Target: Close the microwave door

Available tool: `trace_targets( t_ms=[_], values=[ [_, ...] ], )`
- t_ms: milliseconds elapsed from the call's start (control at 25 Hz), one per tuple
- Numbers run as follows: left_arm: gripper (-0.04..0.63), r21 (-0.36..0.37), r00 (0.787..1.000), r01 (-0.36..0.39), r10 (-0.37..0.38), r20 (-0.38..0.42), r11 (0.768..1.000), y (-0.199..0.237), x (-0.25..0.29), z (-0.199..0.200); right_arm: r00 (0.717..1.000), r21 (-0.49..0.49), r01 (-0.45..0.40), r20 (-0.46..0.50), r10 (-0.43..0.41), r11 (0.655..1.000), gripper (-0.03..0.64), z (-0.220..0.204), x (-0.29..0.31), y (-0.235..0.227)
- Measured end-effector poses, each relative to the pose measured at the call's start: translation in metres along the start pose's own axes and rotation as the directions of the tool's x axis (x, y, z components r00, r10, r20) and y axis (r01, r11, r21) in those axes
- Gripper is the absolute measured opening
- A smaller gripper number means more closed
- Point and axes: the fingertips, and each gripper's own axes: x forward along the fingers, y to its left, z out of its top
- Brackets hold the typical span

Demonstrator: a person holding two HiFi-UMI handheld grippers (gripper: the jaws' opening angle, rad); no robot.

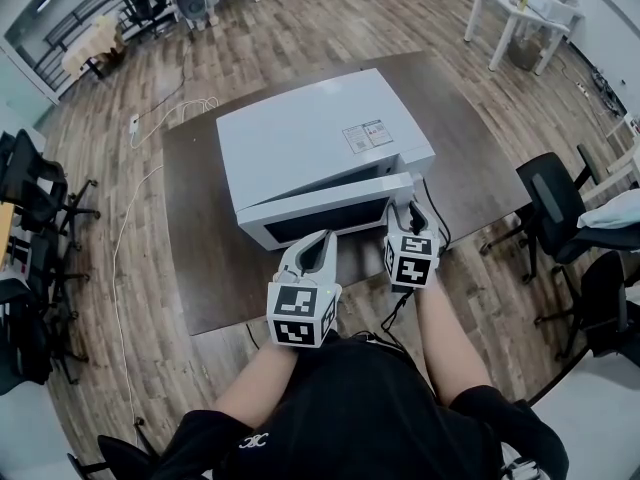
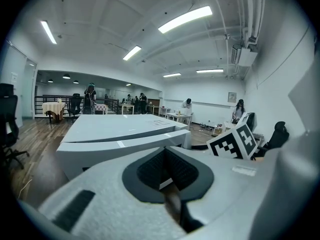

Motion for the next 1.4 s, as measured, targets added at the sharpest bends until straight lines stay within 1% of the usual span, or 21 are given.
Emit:
trace_targets(
  t_ms=[120,200,720,1000,1400],
  values=[
    [0.009,-0.001,1.000,-0.006,0.006,0.000,1.000,0.004,0.001,0.001,1.000,-0.013,0.022,-0.002,-0.022,1.000,0.146,0.000,0.004,-0.002],
    [0.009,-0.001,1.000,-0.008,0.008,-0.003,1.000,0.006,0.002,0.001,1.000,-0.023,0.031,0.003,-0.031,0.999,0.143,0.002,0.006,-0.002],
    [0.009,-0.004,1.000,-0.022,0.022,-0.011,1.000,0.013,0.005,-0.002,0.999,-0.044,0.037,0.015,-0.036,0.998,0.140,0.009,0.024,-0.003],
    [0.009,-0.011,0.999,-0.047,0.046,-0.017,0.999,0.020,0.006,-0.004,0.999,-0.046,0.040,0.024,-0.039,0.998,0.140,0.011,0.027,-0.002],
    [0.009,-0.012,0.999,-0.042,0.042,-0.027,0.999,0.018,0.011,-0.006,0.999,-0.056,0.042,0.011,-0.041,0.998,0.140,0.014,0.033,-0.002]
  ],
)
